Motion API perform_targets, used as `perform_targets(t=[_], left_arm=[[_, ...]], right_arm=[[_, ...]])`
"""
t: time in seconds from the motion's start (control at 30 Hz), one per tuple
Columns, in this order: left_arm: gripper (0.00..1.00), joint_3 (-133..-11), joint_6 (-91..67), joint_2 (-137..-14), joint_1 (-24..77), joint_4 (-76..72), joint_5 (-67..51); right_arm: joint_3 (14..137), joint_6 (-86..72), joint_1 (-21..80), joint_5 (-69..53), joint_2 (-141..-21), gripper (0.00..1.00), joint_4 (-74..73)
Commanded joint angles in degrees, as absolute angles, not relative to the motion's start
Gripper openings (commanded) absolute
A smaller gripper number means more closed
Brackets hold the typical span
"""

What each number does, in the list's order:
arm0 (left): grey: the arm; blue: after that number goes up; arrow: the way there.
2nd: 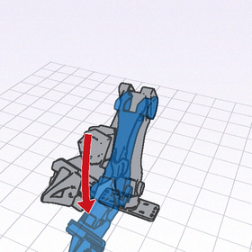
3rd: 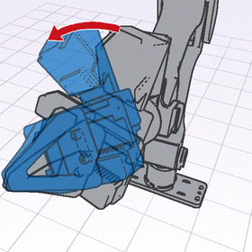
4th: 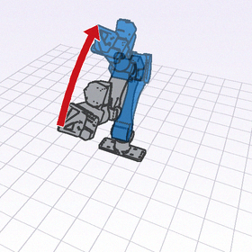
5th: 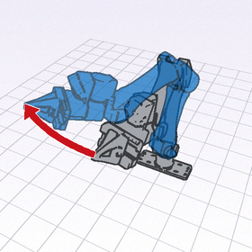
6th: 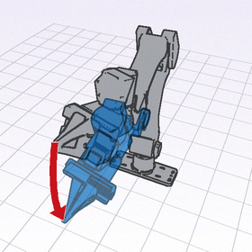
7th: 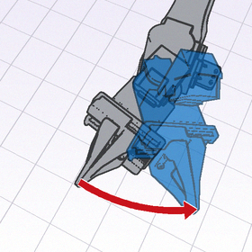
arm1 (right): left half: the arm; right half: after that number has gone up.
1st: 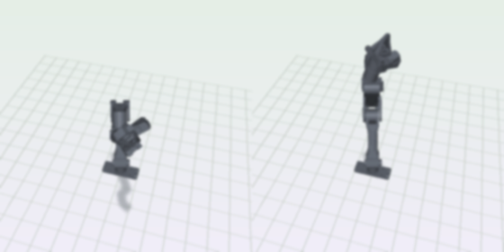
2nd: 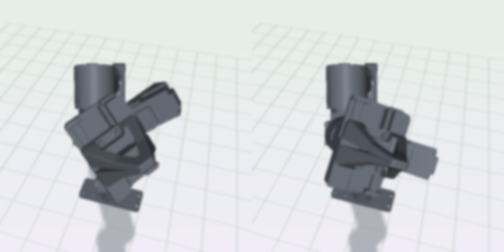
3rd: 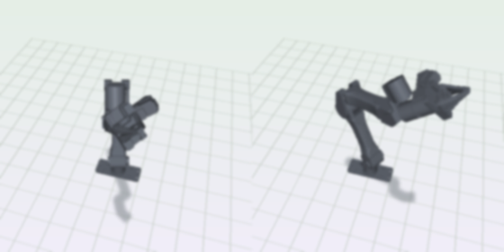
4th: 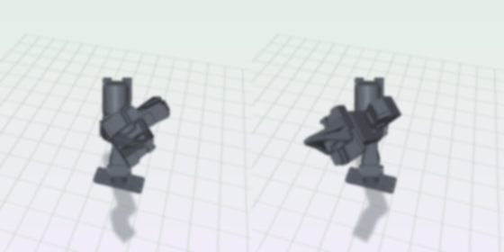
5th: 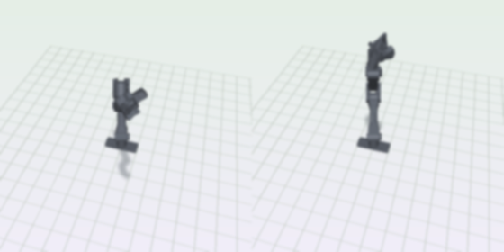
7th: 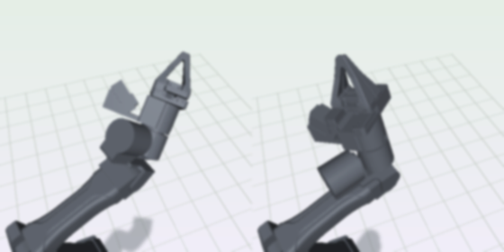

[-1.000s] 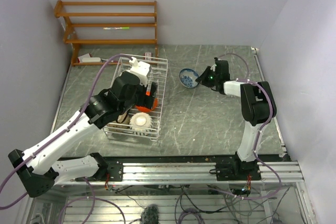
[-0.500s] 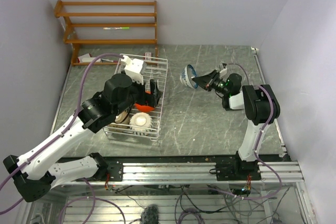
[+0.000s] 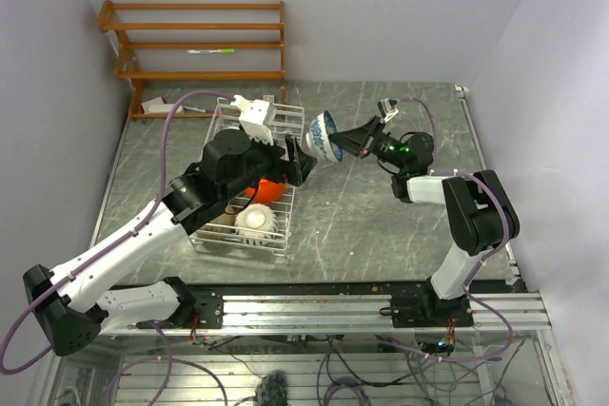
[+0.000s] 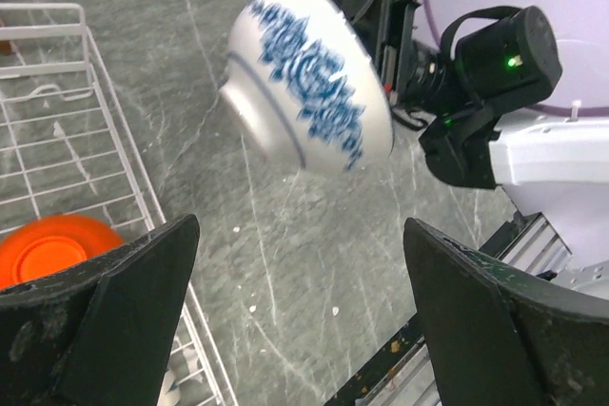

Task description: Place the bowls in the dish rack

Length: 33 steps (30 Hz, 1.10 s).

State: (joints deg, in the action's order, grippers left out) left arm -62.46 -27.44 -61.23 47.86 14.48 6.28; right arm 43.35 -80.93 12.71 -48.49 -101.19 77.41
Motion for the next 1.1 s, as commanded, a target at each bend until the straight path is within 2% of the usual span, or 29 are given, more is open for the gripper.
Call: perform_targets(t=[0.0,0.57,1.07], left_arm=[[0.99,-61.35,-28.69,-62.19,47.69,3.96,4.04],[0.99,-55.64,-35.92,-60.61,47.72,-5.33,6.36],[0.99,-53.71,-38.0,-61.25,47.67,-11.77,9.1]], right_arm=[[45.26,-79.68,15.95,-45.61,-98.63,0.0,74.73],[46.78,-79.11,18.62,-45.35,-95.56,0.0,72.61],[47.81,-69.87,20.61,-43.46,-87.85,0.0,58.34]])
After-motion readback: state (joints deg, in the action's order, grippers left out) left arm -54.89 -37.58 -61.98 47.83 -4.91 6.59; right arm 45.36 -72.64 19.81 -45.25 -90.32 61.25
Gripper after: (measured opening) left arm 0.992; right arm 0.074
